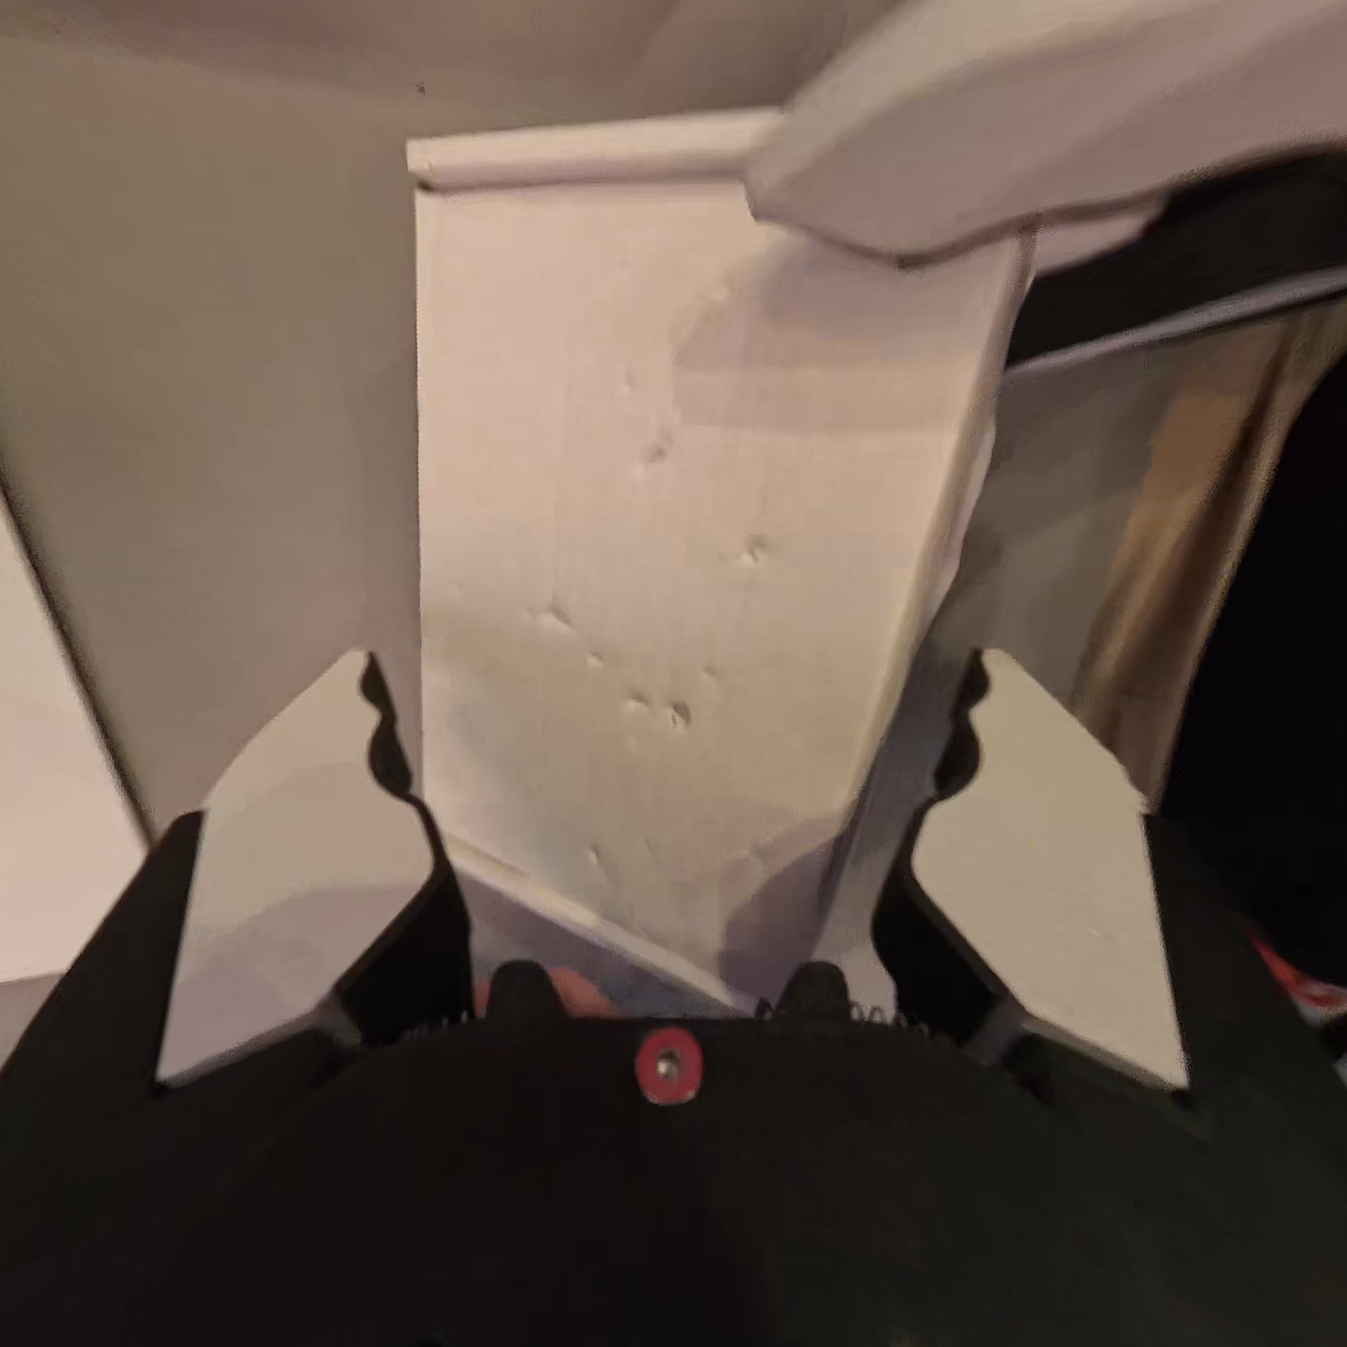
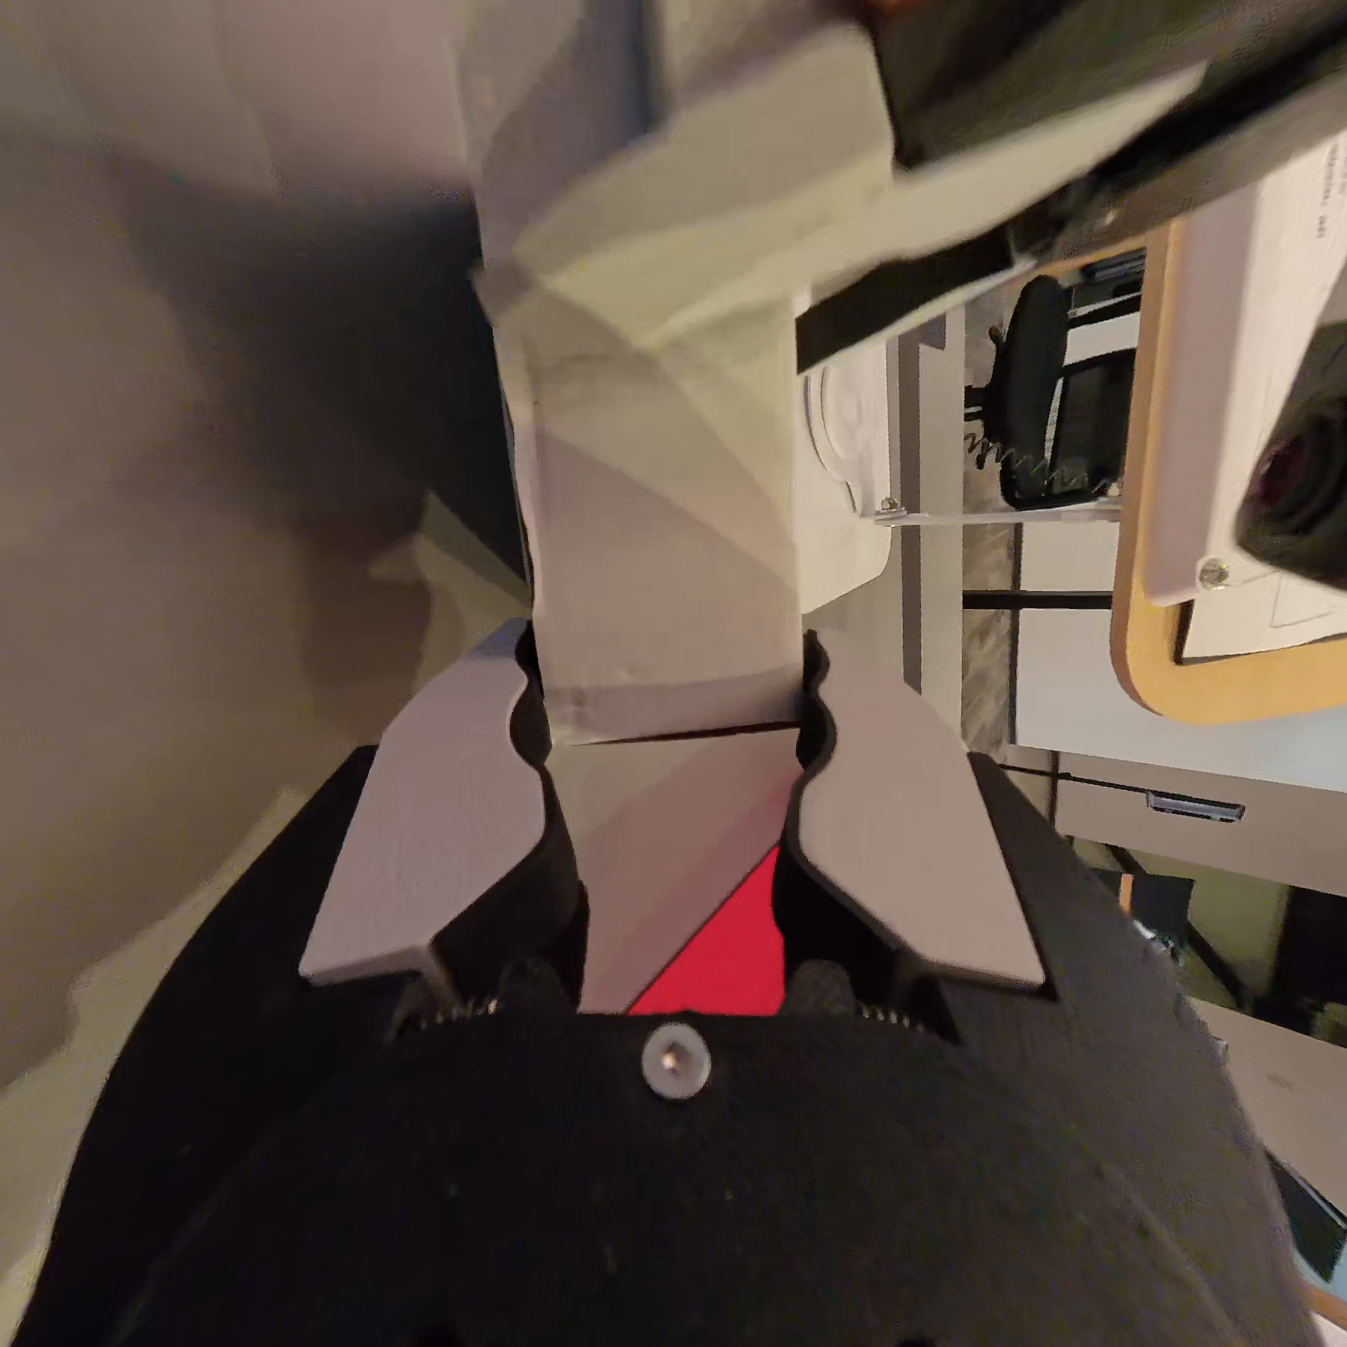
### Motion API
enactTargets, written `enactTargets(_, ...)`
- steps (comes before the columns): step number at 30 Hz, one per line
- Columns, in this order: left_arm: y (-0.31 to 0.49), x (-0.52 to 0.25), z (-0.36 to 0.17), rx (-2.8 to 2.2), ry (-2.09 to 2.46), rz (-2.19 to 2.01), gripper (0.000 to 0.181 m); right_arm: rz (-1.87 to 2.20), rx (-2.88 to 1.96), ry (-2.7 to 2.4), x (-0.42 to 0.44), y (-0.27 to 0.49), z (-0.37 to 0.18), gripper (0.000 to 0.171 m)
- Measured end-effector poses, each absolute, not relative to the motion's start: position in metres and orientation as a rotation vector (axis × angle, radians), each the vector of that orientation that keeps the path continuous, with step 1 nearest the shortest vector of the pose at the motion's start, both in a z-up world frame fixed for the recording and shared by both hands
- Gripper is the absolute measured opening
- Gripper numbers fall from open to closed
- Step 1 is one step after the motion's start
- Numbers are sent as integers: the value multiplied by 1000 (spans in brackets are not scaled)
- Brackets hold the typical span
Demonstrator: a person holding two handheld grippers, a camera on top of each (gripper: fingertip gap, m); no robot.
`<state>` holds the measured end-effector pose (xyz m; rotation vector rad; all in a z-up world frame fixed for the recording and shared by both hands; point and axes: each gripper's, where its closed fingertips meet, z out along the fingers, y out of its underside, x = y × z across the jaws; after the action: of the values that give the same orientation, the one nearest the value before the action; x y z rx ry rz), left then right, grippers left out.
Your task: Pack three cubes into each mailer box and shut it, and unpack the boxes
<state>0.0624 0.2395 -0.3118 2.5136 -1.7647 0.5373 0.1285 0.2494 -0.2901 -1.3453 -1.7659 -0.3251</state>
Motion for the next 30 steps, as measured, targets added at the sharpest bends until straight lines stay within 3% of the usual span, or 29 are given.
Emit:
enactTargets(7,241,36,-268,2788,-2114,416,145,-211,-1410,-1780,133,261,-287,65)
enactTargets(10,231,19,-275,2921,-2102,278,143,-126,-1441,-1781,137,264,-285,65)
enactTargets(19,250,35,-301,3202,-2403,49,75,29,-1452,-1830,144,260,-283,65)
enactTargets(24,250,38,-307,3250,-2425,106,70,16,-1466,-1858,146,260,-282,66)
enactTargets(26,249,40,-307,3248,-2451,96,70,-9,-1459,-1855,144,257,-276,86)
enactTargets(30,250,39,-307,3244,-2459,35,70,-108,-1345,-1887,132,243,-262,77)
